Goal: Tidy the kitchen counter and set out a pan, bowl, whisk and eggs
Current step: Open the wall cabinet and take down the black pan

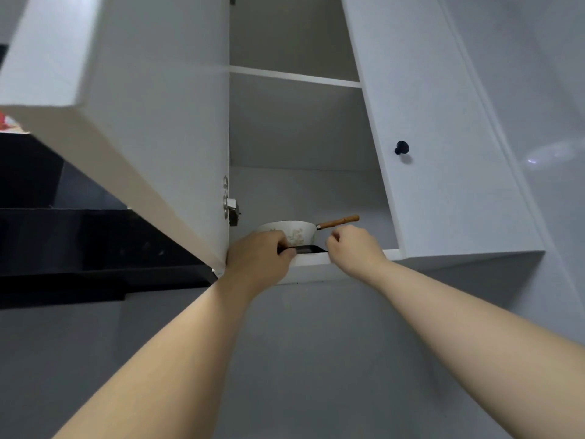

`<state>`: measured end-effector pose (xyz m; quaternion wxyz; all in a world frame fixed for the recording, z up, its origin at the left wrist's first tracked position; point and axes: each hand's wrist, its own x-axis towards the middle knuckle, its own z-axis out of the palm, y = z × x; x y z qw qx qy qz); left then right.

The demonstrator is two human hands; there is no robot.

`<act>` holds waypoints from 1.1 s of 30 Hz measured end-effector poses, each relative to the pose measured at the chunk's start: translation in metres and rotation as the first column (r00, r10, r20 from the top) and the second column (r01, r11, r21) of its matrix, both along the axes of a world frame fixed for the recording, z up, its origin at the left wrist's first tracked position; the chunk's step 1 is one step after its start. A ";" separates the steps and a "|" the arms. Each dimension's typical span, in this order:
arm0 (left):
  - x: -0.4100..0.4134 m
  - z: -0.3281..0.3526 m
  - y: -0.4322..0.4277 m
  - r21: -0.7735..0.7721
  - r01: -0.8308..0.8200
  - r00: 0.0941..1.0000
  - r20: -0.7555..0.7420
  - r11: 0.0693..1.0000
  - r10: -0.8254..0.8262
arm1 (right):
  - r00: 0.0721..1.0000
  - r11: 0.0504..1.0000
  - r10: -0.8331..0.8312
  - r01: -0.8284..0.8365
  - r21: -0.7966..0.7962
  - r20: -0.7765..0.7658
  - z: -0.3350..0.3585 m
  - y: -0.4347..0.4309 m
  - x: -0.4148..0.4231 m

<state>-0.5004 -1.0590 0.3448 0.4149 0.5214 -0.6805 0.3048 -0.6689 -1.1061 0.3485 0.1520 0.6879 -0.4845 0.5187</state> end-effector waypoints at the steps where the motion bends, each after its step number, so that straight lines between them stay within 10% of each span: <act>1: 0.000 0.000 -0.001 -0.002 0.005 1.000 -0.005 1.000 -0.005 | 0.998 0.998 0.059 -0.059 -0.004 0.037 0.005 -0.003 0.001; 13: 0.001 0.003 -0.002 0.005 -0.014 1.000 0.019 1.000 0.014 | 0.951 0.938 0.294 -0.268 0.219 -0.095 0.052 -0.008 0.024; 33: 0.003 0.002 -0.016 -0.041 -0.062 0.993 0.102 0.997 0.066 | 0.988 0.982 -0.129 0.140 0.128 -0.088 0.059 -0.052 -0.013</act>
